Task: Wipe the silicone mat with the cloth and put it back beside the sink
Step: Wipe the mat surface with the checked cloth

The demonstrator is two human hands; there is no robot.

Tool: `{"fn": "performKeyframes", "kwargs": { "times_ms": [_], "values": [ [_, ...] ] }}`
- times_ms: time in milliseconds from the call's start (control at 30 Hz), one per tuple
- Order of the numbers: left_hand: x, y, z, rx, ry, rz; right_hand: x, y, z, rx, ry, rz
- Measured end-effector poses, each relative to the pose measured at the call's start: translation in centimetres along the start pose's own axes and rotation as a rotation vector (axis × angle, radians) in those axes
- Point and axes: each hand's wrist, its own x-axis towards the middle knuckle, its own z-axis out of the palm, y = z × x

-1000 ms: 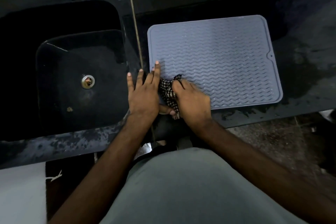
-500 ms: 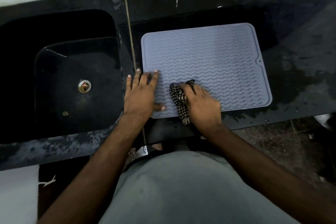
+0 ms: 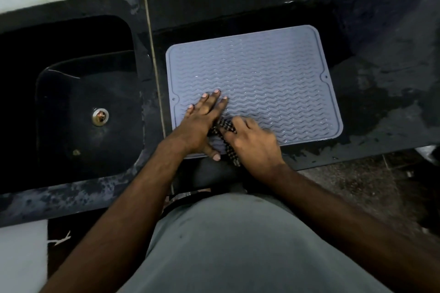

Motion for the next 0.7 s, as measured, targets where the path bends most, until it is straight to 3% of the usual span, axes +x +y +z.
{"fn": "performKeyframes", "kwargs": {
  "times_ms": [267, 533, 600, 700],
  "values": [
    [0.2, 1.3, -0.4, 0.017, -0.025, -0.105, -2.6, 6.5, -1.2, -0.023, -0.075, 0.101],
    [-0.1, 3.4, -1.7, 0.078, -0.028, -0.147, -2.8, 7.8, -1.9, 0.029, -0.151, 0.219],
    [0.7, 5.0, -1.5, 0.102, 0.067, -0.111, -2.5, 7.8, -1.9, 0.077, -0.144, 0.238],
    [2.5, 8.0, -0.4, -0.038, 0.167, 0.103, -2.3, 8.4, -2.0, 0.157, -0.143, 0.261]
  ]
}}
